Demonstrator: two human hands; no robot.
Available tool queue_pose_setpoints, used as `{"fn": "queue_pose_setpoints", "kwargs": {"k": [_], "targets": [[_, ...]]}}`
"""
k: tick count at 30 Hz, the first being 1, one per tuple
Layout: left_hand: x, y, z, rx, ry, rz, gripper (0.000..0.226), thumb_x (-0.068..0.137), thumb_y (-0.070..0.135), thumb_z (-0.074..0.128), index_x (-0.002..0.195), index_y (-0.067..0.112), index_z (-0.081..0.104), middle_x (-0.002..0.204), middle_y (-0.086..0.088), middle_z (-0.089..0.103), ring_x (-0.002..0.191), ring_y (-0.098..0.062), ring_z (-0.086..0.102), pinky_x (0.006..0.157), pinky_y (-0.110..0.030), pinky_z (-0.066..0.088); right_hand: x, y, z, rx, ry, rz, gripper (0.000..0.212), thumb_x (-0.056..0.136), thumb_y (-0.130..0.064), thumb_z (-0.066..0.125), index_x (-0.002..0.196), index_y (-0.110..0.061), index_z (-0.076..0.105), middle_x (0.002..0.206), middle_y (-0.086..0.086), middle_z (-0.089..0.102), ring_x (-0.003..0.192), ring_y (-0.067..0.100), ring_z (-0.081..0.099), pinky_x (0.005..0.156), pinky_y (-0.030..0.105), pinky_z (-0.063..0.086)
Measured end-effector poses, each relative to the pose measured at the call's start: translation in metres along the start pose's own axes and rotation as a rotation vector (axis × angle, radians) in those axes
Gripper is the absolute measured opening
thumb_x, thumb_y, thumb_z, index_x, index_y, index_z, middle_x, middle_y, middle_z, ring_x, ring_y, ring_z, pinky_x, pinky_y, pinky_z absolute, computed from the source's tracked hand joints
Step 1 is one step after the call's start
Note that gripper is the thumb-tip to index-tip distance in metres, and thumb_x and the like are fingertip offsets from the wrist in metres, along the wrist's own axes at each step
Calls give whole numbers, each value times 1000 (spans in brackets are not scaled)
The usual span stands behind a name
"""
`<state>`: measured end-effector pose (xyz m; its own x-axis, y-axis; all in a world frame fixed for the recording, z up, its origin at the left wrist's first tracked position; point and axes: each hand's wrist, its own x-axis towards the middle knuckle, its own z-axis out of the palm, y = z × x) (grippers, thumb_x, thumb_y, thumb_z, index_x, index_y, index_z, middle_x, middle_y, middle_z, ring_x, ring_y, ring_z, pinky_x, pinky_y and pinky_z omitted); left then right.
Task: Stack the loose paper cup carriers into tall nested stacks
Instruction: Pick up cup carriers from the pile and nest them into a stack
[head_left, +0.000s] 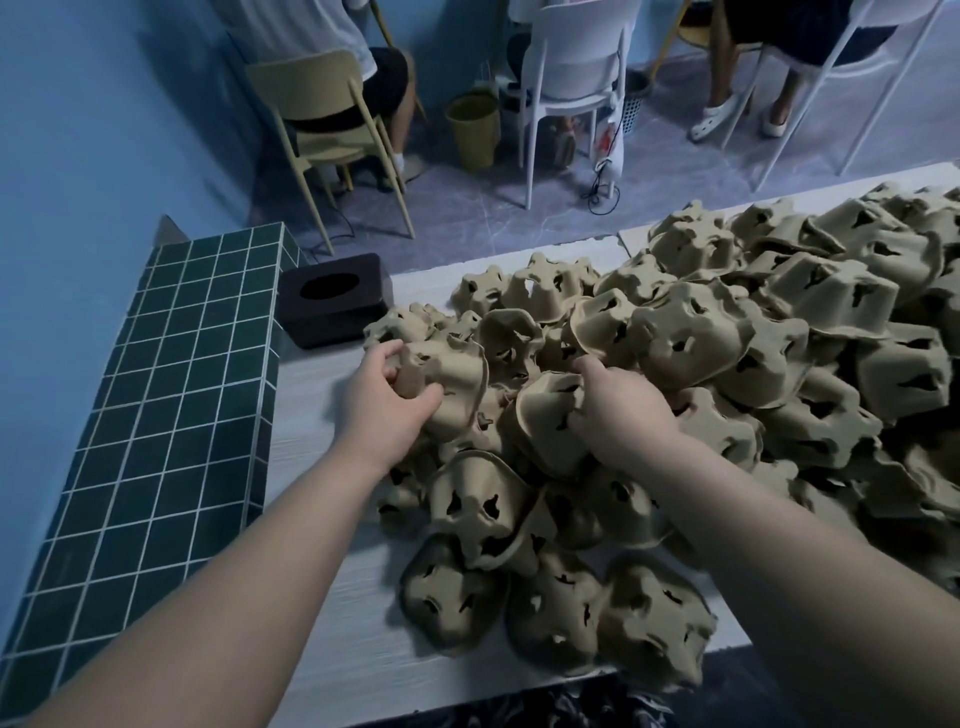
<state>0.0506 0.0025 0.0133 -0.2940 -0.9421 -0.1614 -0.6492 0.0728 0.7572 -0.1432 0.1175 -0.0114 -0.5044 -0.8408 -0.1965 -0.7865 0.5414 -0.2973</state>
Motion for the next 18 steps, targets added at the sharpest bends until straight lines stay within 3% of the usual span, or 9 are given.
{"fn": "queue_pose_setpoints", "kwargs": {"k": [2,5,7,11,14,18], "targets": [[-1,-9,-7,-33,-6,9,61,82,24,76,136,24,50,112,5,55,97,-9,53,73,-7,38,-4,-7,-3,38,61,24,47,83,-16,52,129,-14,46,107,12,60,99,33,55,77,38,49],[0,-23,-19,-78,-32,44,61,79,35,77,134,31,52,115,5,60,105,-15,59,95,-36,50,-17,-24,-9,89,147,78,51,85,-24,54,135,-22,44,115,11,56,106,32,52,80,38,45],[1,-31,-30,-118,-65,80,65,72,49,74,132,36,53,113,7,62,105,-16,61,91,-46,53,-30,-37,-12,131,230,123,49,88,-32,52,136,-25,45,120,9,56,110,31,49,85,38,42],[5,-50,-50,-238,-157,104,62,74,44,72,132,35,54,121,0,63,109,-17,62,82,-31,58,-63,-68,-10,178,449,137,45,91,-34,55,134,-23,51,121,7,60,106,27,47,95,33,33],[4,-70,-68,-319,-225,109,60,78,34,72,134,30,52,121,-1,64,111,-17,62,97,-42,52,-85,-99,3,209,615,148,43,89,-29,59,131,-21,55,114,8,64,99,24,49,93,34,34],[-6,-99,-91,-404,-303,85,55,93,10,62,140,29,43,117,1,63,113,-17,60,92,-32,50,-105,-135,22,435,568,222,54,86,-25,63,136,-31,46,108,-5,54,97,17,53,82,27,40]]}}
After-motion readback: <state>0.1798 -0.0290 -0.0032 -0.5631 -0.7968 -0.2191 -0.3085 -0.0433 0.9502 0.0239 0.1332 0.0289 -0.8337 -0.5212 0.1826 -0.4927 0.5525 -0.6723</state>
